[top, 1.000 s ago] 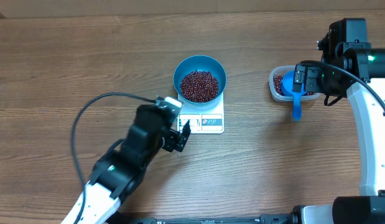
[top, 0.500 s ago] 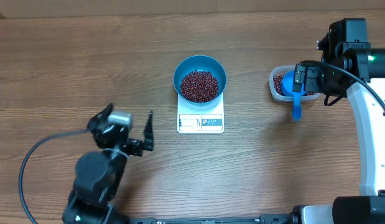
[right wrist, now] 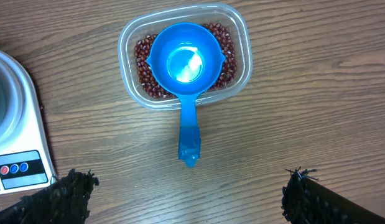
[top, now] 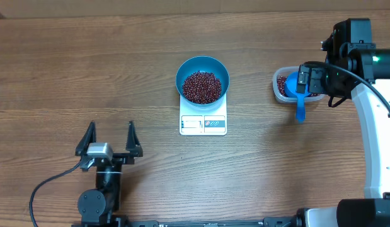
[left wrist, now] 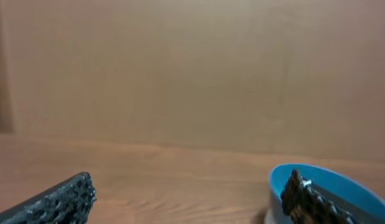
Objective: Scoop item into bowl and weigh 150g on scale
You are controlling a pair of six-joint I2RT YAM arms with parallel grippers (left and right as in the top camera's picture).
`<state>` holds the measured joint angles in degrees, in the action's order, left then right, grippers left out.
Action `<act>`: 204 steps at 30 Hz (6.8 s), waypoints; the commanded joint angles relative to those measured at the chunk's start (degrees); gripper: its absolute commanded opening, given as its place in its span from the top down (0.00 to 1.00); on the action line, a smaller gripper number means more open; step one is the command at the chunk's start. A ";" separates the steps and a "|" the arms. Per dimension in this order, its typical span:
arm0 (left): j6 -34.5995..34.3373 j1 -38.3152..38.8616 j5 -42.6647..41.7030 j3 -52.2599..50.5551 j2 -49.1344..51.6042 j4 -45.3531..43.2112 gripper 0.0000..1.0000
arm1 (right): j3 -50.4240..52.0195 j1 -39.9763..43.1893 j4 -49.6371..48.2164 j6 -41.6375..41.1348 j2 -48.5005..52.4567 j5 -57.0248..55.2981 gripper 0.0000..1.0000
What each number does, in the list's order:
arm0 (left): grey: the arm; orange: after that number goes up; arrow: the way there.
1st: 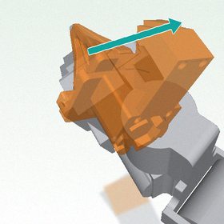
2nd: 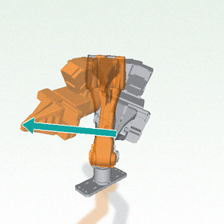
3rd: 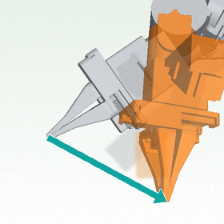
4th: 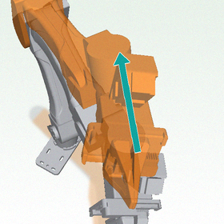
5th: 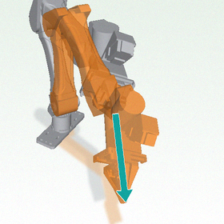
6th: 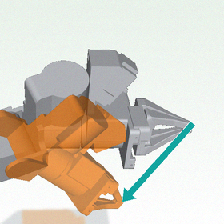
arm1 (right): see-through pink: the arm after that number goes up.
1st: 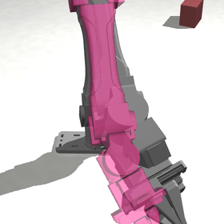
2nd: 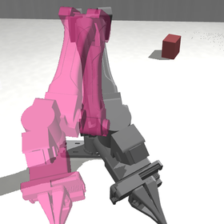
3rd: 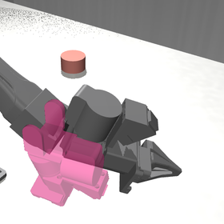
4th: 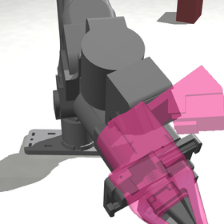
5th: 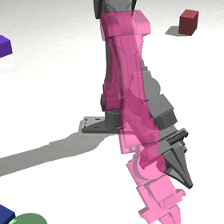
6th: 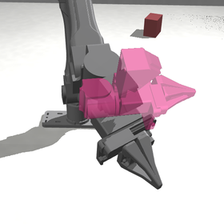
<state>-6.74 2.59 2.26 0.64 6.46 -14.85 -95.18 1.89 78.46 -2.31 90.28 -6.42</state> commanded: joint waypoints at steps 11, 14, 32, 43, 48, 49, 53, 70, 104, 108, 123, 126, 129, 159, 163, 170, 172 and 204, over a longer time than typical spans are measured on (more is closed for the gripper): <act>-0.31 -4.52 -4.31 -0.37 -6.27 19.34 0.00 | -1.22 0.07 -0.33 0.87 -0.59 -0.33 0.00; 0.55 -4.52 -4.26 -0.37 -6.27 19.41 0.00 | -1.22 0.07 -0.33 0.87 -0.59 -0.33 0.00; 0.52 -4.48 -3.72 -0.37 -6.25 19.32 0.00 | -1.22 0.07 -0.33 0.87 -0.59 -0.33 0.00; 0.52 -4.48 -3.72 -0.37 -6.25 19.32 0.01 | -1.22 0.07 -0.33 0.87 -0.59 -0.33 0.00; 0.52 -4.48 -3.72 -0.37 -6.23 19.32 0.00 | -1.22 0.07 -0.33 0.87 -0.59 -0.33 0.00; 0.52 -4.48 -3.72 -0.37 -6.23 19.32 0.00 | -1.22 0.07 -0.33 0.87 -0.59 -0.33 0.00; 0.52 -4.48 -3.72 -0.37 -6.23 19.32 0.01 | -1.22 0.07 -0.33 0.87 -0.59 -0.33 0.00; 0.52 -4.48 -3.72 -0.37 -6.21 19.32 0.01 | -1.22 0.07 -0.48 0.90 -0.59 -0.35 0.00; 0.52 -4.48 -3.72 -0.37 -6.21 19.32 0.01 | 57.81 0.07 -77.77 0.13 -46.14 15.58 0.00; 0.52 -4.48 -3.72 -0.37 -6.21 19.32 0.00 | 68.24 0.07 -85.57 -0.90 -54.01 15.78 0.00; 0.52 -4.48 -3.72 -0.37 -6.21 19.32 0.00 | 92.30 0.07 -96.87 -0.87 -75.14 17.05 0.00; 0.52 -4.48 -3.72 -0.37 -6.21 19.32 0.01 | 94.53 0.07 -95.65 -0.90 -79.03 17.07 0.00; 0.52 -4.48 -3.72 -0.37 -6.21 19.32 0.01 | 94.73 0.07 -90.44 -0.90 -82.77 17.05 0.00; 0.52 -4.48 -3.72 -0.37 -6.21 19.32 0.00 | 94.73 0.04 -74.49 -1.07 -90.16 17.73 0.00; 0.52 -4.48 -3.72 -0.37 -6.21 19.32 0.00 | 94.73 0.04 -74.49 -1.05 -90.16 17.66 0.00; 0.52 -4.48 -3.72 -0.37 -6.21 19.32 0.01 | 94.73 0.04 -74.49 -0.83 -90.16 17.70 0.00; 0.52 -4.48 -3.72 -0.37 -6.21 19.32 0.01 | 94.73 -0.07 -74.49 -0.55 -90.16 17.73 0.00; 0.52 -4.48 -3.72 -0.37 -6.21 19.32 0.00 | 94.75 -1.77 -75.08 13.84 -90.16 25.99 0.00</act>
<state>-7.29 -1.65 -0.91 0.47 0.84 4.36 -1.06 0.36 3.88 12.01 0.78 19.31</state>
